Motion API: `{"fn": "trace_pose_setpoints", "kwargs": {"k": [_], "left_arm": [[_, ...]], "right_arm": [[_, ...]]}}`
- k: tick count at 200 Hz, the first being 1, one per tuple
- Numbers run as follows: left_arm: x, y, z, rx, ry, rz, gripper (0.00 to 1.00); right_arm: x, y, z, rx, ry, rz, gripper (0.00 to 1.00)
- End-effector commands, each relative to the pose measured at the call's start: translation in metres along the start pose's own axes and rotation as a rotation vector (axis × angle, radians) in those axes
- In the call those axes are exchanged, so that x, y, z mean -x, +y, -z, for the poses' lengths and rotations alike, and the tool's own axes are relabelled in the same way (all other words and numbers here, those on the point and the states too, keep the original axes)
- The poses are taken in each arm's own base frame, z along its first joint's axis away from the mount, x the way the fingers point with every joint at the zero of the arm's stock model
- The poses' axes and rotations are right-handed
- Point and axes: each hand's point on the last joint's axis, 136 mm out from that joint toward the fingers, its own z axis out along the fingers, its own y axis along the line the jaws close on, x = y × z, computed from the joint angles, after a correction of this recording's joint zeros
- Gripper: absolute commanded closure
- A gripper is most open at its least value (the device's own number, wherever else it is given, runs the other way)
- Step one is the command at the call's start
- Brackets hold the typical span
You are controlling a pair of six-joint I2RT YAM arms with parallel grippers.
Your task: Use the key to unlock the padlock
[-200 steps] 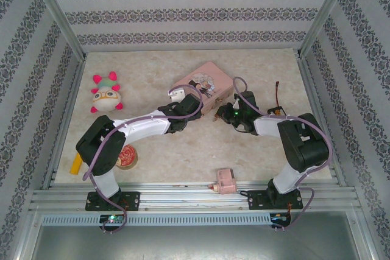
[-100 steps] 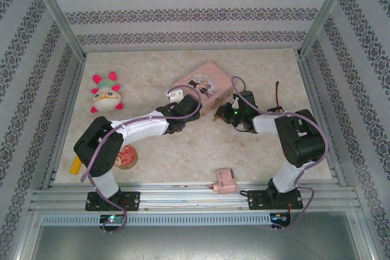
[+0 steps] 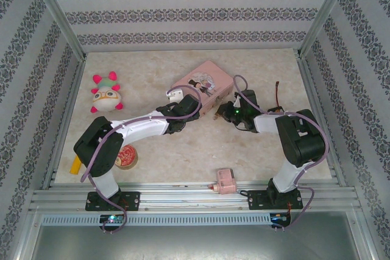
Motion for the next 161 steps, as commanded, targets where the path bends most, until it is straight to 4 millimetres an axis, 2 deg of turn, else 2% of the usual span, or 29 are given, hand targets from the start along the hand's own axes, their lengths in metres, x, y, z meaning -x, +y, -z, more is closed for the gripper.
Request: {"fn": "trace_pose_setpoints", "kwargs": {"k": [1, 72, 124, 161], "left_arm": [[-0.005, 0.027, 0.0, 0.094, 0.028, -0.048, 0.01], [-0.001, 0.021, 0.004, 0.073, 0.035, -0.029, 0.01], [0.019, 0.0, 0.024, -0.063, -0.011, 0.056, 0.01], [0.031, -0.017, 0.031, -0.139, -0.034, 0.07, 0.01]], "right_arm": [[0.043, 0.026, 0.008, 0.081, -0.148, 0.018, 1.0], [0.05, 0.034, 0.012, 0.098, -0.164, 0.034, 1.0], [0.054, 0.027, 0.013, 0.088, -0.169, 0.028, 1.0], [0.059, 0.03, 0.018, 0.095, -0.179, 0.041, 1.0]]}}
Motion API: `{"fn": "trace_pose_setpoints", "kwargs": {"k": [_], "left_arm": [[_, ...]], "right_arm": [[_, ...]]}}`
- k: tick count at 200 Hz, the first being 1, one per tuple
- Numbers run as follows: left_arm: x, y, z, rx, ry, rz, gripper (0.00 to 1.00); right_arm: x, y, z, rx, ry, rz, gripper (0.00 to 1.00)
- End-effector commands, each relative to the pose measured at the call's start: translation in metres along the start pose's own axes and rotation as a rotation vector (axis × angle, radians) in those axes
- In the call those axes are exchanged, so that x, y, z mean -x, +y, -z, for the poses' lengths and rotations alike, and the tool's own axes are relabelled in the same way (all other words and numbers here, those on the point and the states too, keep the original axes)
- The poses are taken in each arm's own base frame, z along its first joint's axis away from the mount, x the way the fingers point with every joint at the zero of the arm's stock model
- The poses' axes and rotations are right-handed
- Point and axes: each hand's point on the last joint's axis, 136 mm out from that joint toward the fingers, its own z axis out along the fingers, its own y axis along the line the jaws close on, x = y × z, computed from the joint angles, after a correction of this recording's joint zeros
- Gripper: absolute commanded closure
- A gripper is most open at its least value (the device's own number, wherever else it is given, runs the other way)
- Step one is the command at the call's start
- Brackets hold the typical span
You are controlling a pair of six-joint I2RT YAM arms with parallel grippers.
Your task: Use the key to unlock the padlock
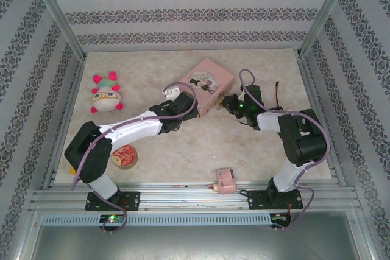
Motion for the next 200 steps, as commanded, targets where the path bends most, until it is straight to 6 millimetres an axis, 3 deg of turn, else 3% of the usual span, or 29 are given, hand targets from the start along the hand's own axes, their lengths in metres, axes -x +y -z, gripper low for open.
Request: {"fn": "trace_pose_setpoints", "kwargs": {"k": [1, 50, 90, 161, 200], "left_arm": [[0.014, -0.014, 0.004, -0.066, -0.029, 0.027, 0.01], [0.019, -0.045, 0.003, -0.079, -0.033, -0.104, 0.01], [0.01, -0.07, -0.007, -0.077, 0.0, -0.268, 0.01], [-0.013, -0.121, -0.004, -0.108, -0.005, -0.511, 0.01], [-0.032, -0.129, -0.009, -0.11, 0.028, -0.594, 0.01]], "right_arm": [[0.021, 0.02, 0.007, 0.053, -0.06, 0.048, 1.0], [0.033, 0.024, 0.029, 0.048, -0.084, 0.094, 1.0], [0.034, 0.02, 0.052, 0.022, -0.094, 0.126, 1.0], [0.023, 0.005, 0.053, 0.002, -0.072, 0.109, 1.0], [0.019, 0.002, 0.056, -0.003, -0.072, 0.104, 1.0]]}}
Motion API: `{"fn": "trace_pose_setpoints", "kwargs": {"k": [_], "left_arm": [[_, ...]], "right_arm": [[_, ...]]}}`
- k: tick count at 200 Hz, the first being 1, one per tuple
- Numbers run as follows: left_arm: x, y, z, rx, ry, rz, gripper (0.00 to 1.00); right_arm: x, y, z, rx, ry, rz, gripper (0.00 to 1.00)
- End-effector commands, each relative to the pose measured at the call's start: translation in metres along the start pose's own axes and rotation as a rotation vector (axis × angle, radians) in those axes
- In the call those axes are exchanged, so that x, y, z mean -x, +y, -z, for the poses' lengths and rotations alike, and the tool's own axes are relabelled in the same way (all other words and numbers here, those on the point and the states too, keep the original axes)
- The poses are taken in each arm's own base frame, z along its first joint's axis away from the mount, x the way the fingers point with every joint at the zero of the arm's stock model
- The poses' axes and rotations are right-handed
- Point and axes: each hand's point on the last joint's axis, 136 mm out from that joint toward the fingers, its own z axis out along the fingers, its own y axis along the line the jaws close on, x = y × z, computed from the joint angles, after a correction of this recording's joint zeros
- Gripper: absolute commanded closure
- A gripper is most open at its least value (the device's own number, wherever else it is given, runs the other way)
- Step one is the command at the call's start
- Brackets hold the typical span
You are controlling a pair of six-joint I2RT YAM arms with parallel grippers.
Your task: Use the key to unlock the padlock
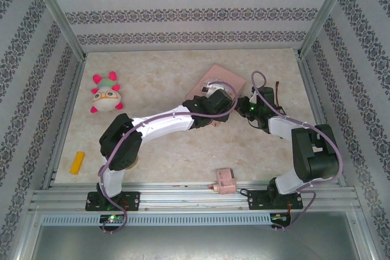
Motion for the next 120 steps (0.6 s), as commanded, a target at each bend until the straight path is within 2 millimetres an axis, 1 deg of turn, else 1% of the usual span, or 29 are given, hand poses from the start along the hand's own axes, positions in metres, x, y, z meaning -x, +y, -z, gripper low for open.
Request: {"fn": "trace_pose_setpoints", "kwargs": {"k": [1, 19, 39, 80, 120], "left_arm": [[-0.011, -0.002, -0.003, 0.025, 0.041, -0.1, 0.01], [-0.019, -0.004, -0.007, 0.022, 0.063, -0.12, 0.01], [-0.024, -0.002, -0.013, 0.045, 0.083, -0.147, 0.01], [-0.043, 0.014, -0.023, 0.139, 0.141, -0.21, 0.01], [-0.06, 0.037, -0.025, 0.212, 0.186, -0.185, 0.01]], "right_arm": [[0.01, 0.017, 0.01, 0.066, -0.045, 0.045, 1.0], [0.007, 0.013, 0.011, 0.06, -0.043, 0.039, 1.0], [0.004, 0.011, 0.011, 0.056, -0.038, 0.035, 1.0], [0.001, 0.005, 0.007, 0.043, -0.02, 0.029, 1.0], [-0.003, 0.0, 0.004, 0.036, -0.005, 0.01, 1.0]]}}
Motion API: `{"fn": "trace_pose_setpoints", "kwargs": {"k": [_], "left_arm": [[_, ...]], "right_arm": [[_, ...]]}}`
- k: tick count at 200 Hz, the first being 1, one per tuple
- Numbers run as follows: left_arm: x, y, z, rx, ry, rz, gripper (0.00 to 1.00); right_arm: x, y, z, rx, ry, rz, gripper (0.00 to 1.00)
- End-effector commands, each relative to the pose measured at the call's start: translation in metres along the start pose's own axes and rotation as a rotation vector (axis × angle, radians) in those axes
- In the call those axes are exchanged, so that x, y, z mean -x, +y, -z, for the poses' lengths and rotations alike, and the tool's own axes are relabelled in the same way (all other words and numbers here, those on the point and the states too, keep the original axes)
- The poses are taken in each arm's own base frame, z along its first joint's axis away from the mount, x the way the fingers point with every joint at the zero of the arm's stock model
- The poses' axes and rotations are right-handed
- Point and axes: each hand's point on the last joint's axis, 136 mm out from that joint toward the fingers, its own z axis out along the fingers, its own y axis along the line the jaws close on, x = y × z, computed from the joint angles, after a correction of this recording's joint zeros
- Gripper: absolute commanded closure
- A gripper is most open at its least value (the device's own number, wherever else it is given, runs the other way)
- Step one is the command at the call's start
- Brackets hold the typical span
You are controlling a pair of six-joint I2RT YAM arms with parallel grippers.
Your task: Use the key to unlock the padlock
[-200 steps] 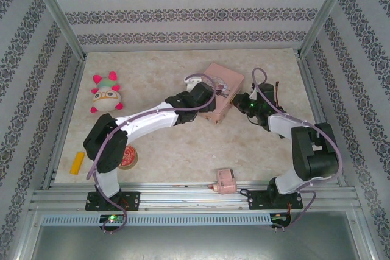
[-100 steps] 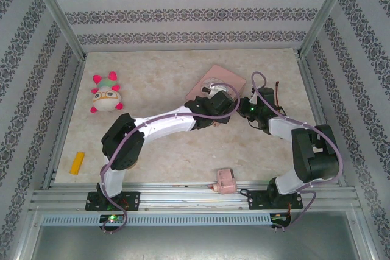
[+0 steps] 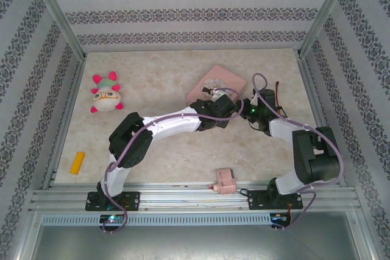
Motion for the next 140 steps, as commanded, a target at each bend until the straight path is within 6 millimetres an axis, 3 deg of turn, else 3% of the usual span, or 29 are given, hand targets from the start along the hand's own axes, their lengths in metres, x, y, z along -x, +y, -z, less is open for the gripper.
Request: {"fn": "trace_pose_setpoints", "kwargs": {"k": [1, 37, 83, 140], "left_arm": [[-0.036, 0.032, -0.008, 0.137, 0.113, -0.05, 0.01], [-0.046, 0.048, -0.01, 0.144, 0.13, 0.047, 0.01], [-0.044, 0.063, -0.005, 0.161, 0.119, 0.099, 0.01], [-0.028, 0.054, 0.009, 0.076, 0.073, 0.164, 0.01]], "right_arm": [[0.0, 0.005, -0.001, 0.036, 0.002, 0.013, 1.0], [-0.01, 0.0, -0.002, 0.039, 0.038, -0.007, 1.0], [-0.025, -0.005, 0.003, 0.048, 0.073, -0.019, 1.0], [-0.023, -0.005, 0.001, 0.045, 0.063, -0.015, 1.0]]}}
